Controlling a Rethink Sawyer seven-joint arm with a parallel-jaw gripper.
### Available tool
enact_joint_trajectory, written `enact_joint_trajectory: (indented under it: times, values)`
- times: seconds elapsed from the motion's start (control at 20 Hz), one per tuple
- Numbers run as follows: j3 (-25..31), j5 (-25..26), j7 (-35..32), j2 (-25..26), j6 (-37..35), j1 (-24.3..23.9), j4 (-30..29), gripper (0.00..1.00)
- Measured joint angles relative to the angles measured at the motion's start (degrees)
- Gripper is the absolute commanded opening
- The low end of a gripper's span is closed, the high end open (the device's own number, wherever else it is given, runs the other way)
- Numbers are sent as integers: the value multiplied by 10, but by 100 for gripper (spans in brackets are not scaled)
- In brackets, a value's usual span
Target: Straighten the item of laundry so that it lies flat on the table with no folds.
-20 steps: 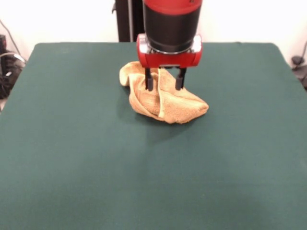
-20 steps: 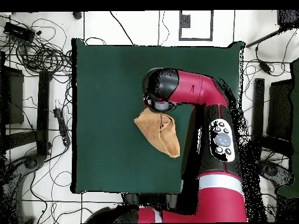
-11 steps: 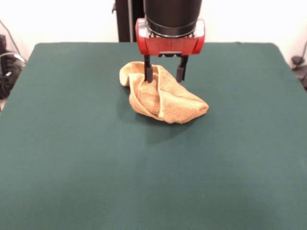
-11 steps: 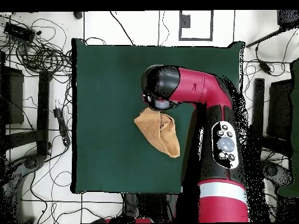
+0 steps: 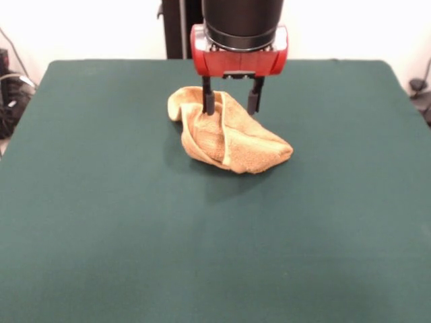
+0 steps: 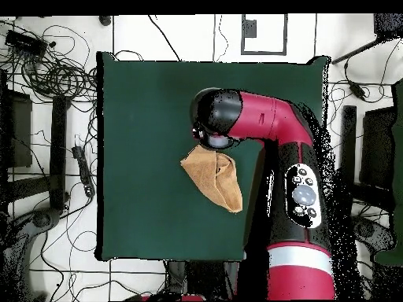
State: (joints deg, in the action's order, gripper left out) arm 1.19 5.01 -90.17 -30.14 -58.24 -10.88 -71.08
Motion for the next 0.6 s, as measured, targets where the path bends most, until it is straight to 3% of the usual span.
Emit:
enact_joint_trajectory:
  times: [0.6]
  values:
    - [0, 2, 0, 5, 44, 3, -23, 100]
